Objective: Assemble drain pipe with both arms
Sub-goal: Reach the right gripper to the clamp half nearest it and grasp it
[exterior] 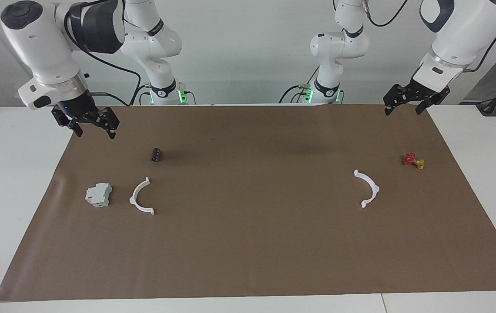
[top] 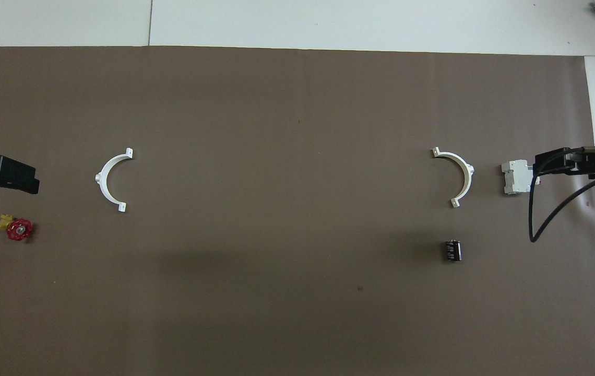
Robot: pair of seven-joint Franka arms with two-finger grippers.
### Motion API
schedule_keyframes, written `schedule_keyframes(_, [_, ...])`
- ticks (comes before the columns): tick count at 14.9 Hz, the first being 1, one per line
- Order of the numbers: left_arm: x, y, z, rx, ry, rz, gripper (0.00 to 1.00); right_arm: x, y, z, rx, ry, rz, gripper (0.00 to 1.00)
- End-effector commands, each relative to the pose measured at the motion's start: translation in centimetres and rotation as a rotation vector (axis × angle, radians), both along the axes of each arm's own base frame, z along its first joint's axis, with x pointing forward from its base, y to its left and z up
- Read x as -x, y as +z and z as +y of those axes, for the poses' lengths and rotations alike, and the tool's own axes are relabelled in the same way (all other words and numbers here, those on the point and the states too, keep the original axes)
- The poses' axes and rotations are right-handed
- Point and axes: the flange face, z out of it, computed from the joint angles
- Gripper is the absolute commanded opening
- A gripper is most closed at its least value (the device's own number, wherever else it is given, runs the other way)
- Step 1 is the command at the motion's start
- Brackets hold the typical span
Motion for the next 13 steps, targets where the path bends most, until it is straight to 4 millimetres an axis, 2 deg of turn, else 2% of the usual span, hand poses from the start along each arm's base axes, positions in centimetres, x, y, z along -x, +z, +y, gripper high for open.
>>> schedule_keyframes(1, [0.1, -0.1, 0.2, 0.011, 0.002, -0.009, 1.00, -0.2, -4.2, 0.2, -0.044, 0.102, -0.019, 1.00])
schedule_keyframes(6, [0.1, -0.1, 0.2, 0.011, 0.002, -0.010, 1.00, -4.1, -13.6, -0.1, -0.082, 0.268, -0.026, 1.00])
schedule_keyframes(9, [0.1, -0.1, 0.2, 0.011, 0.002, -0.009, 1.00, -5.1, -19.0, -0.1, -0.096, 0.362, -0.069, 1.00])
schedule_keyframes(13, [0.1, -0.1, 0.2, 0.011, 0.002, -0.009, 1.00, -6.2, -24.2, 0.7, -0.087, 0.396, -0.066, 1.00])
